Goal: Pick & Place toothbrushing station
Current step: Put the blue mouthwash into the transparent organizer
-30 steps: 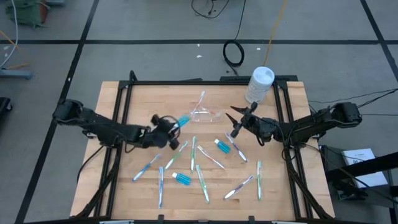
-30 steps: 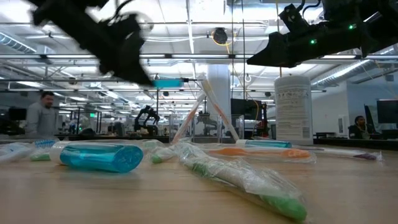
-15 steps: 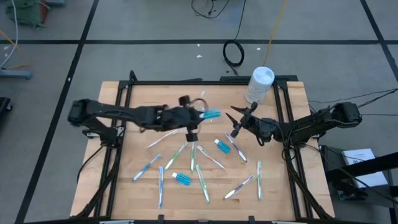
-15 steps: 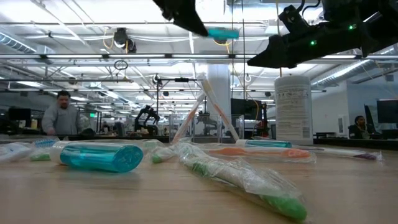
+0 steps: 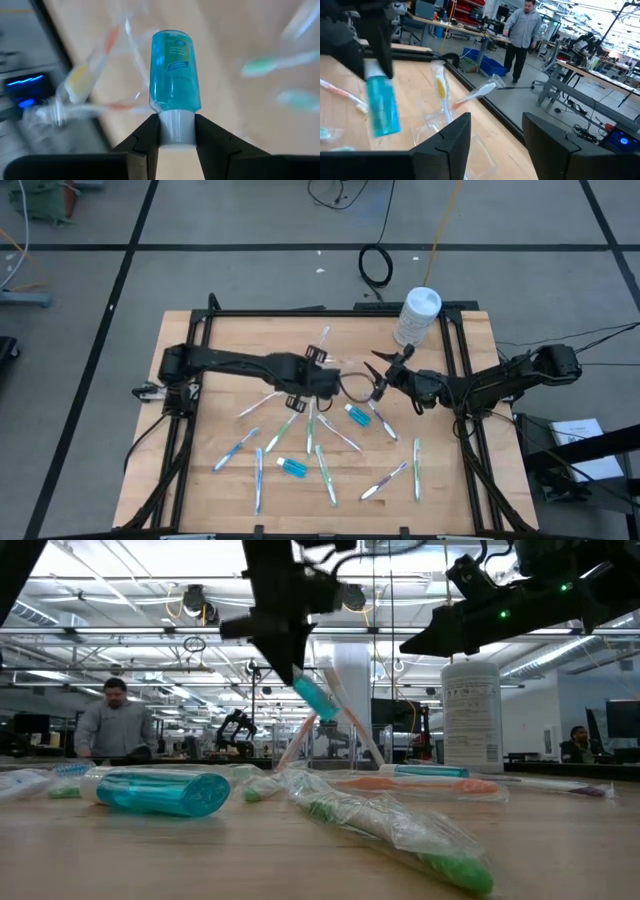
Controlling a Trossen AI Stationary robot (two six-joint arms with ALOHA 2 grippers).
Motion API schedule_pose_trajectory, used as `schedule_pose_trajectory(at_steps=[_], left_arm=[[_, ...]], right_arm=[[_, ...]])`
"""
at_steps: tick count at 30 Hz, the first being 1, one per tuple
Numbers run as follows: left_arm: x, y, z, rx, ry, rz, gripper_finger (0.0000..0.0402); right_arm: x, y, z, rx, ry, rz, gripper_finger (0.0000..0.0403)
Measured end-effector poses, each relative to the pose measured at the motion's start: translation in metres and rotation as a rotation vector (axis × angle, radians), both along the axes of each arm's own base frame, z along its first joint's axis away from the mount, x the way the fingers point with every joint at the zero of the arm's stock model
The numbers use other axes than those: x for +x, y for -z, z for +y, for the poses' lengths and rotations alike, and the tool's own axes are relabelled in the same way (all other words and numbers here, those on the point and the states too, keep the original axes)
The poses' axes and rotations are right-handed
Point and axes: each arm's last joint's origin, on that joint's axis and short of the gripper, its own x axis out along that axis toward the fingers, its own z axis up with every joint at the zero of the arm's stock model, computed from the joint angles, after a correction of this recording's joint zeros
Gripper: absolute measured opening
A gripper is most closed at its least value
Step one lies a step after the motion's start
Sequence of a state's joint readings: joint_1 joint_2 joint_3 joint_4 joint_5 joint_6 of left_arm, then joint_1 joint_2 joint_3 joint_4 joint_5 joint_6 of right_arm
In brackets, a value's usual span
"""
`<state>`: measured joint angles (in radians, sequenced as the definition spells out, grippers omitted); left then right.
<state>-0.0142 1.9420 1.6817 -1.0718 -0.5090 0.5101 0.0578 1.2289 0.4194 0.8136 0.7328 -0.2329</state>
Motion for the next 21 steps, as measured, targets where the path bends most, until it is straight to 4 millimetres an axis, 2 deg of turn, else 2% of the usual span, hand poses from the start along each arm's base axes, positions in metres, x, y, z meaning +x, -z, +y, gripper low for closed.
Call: schedule_pose_trajectory(at_steps=[3, 7, 13, 17, 21], left_arm=[[0.005, 0.013, 0.014, 0.154, -0.024, 0.065, 0.0106], [0.006, 0.017, 0.024, 0.156, -0.021, 0.092, 0.0106], [0.003, 0.002, 0.021, 0.242, 0.044, 0.105, 0.0106], [0.005, 0.0, 0.038, 0.333, 0.072, 0.153, 0.0106], [0.001, 0.0, 0.059, 0.339, 0.1, 0.226, 0.0106]], right_arm=[[0.0, -0.001, 0.0, 0.0, 0.0, -0.006, 0.0169], [0.0, 0.0, 0.0, 0.0, -0.001, -0.005, 0.0169], [0.0, 0.0, -0.001, -0.021, 0.0, 0.012, 0.0169], [0.0, 0.0, -0.003, -0.012, 0.012, 0.006, 0.0169], [0.0, 0.0, -0.004, -0.007, 0.018, 0.005, 0.0169]])
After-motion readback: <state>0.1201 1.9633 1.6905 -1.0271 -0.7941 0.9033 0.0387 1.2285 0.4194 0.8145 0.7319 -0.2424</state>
